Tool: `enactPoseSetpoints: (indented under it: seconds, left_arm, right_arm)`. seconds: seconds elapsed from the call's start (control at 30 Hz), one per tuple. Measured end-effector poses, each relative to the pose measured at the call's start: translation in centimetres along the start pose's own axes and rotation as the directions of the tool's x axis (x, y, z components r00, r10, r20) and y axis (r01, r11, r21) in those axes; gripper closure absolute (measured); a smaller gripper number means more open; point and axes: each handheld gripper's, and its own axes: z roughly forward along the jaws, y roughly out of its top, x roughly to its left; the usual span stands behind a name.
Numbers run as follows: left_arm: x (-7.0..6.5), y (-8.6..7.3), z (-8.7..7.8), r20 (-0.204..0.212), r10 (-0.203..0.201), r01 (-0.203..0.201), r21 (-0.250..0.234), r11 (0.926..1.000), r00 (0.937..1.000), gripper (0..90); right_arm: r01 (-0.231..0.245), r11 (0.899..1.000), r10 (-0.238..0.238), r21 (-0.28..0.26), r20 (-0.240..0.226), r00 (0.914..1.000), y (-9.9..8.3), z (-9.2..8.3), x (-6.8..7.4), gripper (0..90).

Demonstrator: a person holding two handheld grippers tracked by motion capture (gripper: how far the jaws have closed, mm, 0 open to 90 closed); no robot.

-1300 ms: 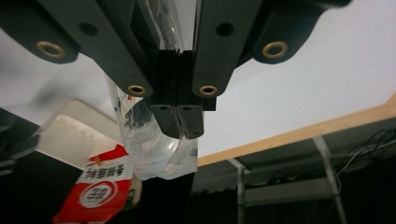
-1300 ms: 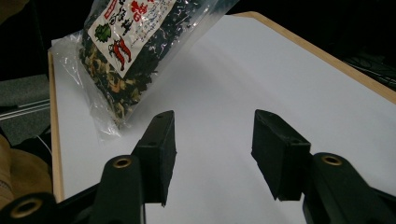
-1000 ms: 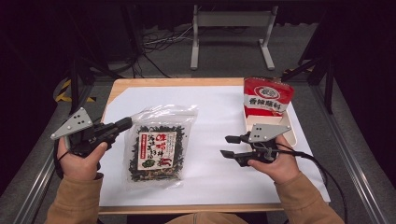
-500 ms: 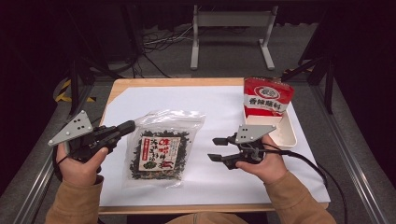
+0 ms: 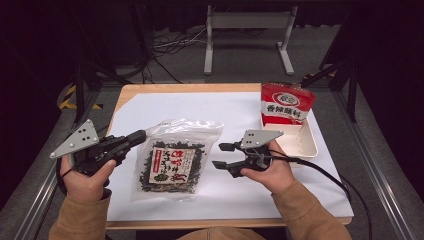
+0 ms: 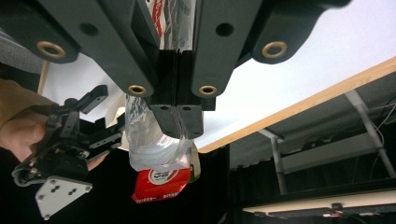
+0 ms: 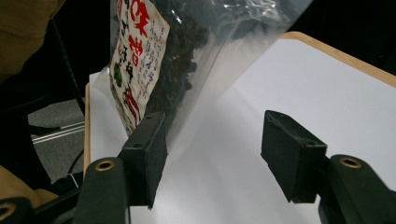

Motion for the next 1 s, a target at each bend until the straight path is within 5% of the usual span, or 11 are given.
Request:
enactPoseSetpoints:
  seconds: [0.43, 0.7, 1.0]
  left_arm:
    - [-0.2, 0.0, 0.1, 0.013, 0.003, -0.003, -0.007, 1.0000, 0.9999, 89.3]
    - [-0.3, 0.0, 0.1, 0.021, 0.005, -0.005, -0.010, 0.9999, 0.9998, 89.2]
    - [-0.4, 0.0, 0.1, 0.029, 0.003, -0.003, -0.014, 0.9999, 0.9996, 89.0]
  right_arm:
    - [-0.049, 0.998, 0.045, -0.047, -0.089, 0.9950, 0.1, 2.7, 0.1, 39.5]
    - [-0.015, 0.999, 0.012, -0.029, -0.094, 0.9955, 0.2, 4.1, 0.6, 41.1]
    - [-0.054, 0.997, 0.044, -0.062, -0.153, 0.9872, 0.2, 5.0, 0.4, 52.3]
